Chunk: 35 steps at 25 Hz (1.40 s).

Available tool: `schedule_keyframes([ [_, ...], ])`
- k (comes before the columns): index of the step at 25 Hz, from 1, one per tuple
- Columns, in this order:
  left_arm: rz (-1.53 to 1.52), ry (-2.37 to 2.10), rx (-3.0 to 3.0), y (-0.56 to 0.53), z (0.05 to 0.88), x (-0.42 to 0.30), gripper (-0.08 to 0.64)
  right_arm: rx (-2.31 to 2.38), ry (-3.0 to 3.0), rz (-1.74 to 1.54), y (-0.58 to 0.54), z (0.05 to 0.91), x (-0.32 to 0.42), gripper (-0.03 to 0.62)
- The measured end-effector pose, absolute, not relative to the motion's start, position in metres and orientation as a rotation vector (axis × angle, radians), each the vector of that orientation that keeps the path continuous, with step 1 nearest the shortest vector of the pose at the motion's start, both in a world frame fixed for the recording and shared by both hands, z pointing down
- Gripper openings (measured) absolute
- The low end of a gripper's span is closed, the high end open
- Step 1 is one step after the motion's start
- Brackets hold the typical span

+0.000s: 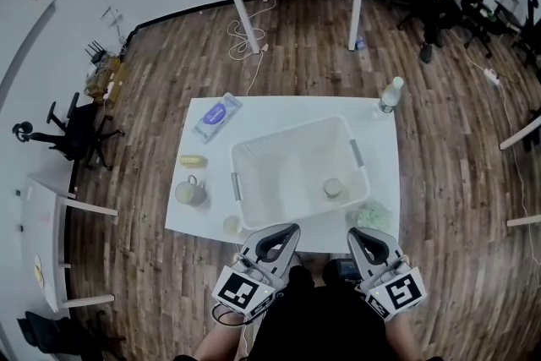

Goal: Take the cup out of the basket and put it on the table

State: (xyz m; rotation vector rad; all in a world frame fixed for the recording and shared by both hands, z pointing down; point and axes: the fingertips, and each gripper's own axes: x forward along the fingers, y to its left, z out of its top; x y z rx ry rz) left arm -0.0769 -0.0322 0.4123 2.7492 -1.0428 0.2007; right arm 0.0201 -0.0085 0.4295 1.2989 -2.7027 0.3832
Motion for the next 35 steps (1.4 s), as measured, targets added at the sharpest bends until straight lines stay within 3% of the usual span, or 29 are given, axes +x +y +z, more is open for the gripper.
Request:
schedule_keyframes([
  [10,0.593,-0.83,2.808,-0.071,0.454,-0.062,0.016,1.351,-2.687,0.405,-0.006,0.434,0.039,0.025],
  [12,0.666,-0.788,2.814,-0.084,0.459,-0.057,0.065,1.368,-2.678,0.418,-0.006,0.435,0.046,0.025],
  [19,0.962,-0.647,2.881,-0.124,0.484,-0.04,0.129,1.433,-2.645,0.454,-0.006,0.443,0.065,0.025],
  [35,1.627,-0.135,2.758,-0.143,0.615,0.024,0.242,1.573,-2.538,0.556,-0.018,0.466,0.124,0.025],
])
